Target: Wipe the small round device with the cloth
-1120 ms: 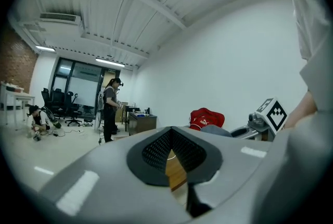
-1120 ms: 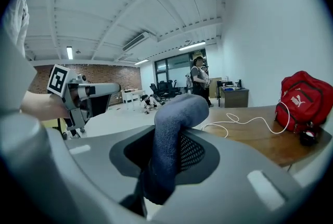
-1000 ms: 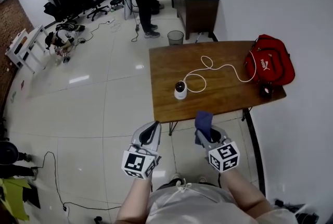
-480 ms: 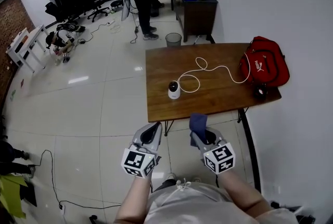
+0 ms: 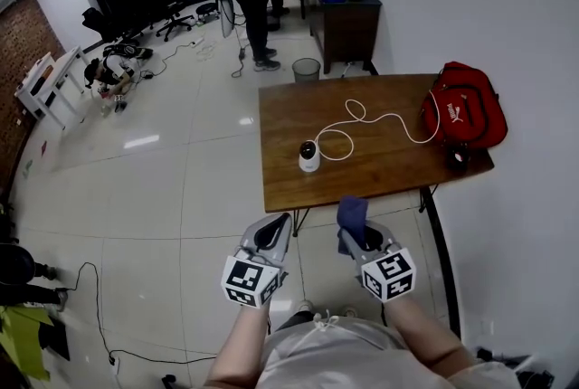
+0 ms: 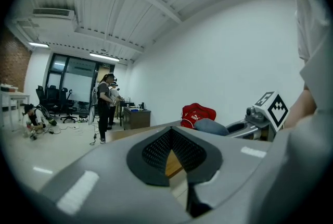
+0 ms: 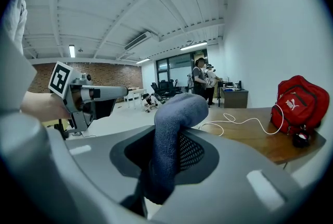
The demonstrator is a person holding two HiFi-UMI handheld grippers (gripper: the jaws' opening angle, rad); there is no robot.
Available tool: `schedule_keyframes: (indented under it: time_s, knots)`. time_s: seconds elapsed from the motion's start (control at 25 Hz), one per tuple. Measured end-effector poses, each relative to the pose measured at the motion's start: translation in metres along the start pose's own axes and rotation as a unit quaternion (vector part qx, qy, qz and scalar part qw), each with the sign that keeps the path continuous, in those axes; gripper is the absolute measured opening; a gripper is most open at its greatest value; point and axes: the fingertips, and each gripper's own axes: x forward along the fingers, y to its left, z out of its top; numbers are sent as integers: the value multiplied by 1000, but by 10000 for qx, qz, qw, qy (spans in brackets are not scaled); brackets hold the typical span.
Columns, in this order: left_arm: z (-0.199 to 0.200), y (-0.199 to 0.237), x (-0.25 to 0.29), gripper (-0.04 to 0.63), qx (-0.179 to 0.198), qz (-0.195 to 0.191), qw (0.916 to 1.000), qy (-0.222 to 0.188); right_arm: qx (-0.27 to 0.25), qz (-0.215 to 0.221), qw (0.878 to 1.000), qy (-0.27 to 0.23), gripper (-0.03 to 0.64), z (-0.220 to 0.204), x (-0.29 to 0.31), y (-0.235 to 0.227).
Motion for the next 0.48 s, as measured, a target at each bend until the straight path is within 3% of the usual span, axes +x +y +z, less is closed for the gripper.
schedule_keyframes:
  time_s: [0.48]
  knots:
    - [-8, 4, -7, 6, -142, -82, 9999, 15, -18, -90, 9999, 58, 103, -5, 1, 5]
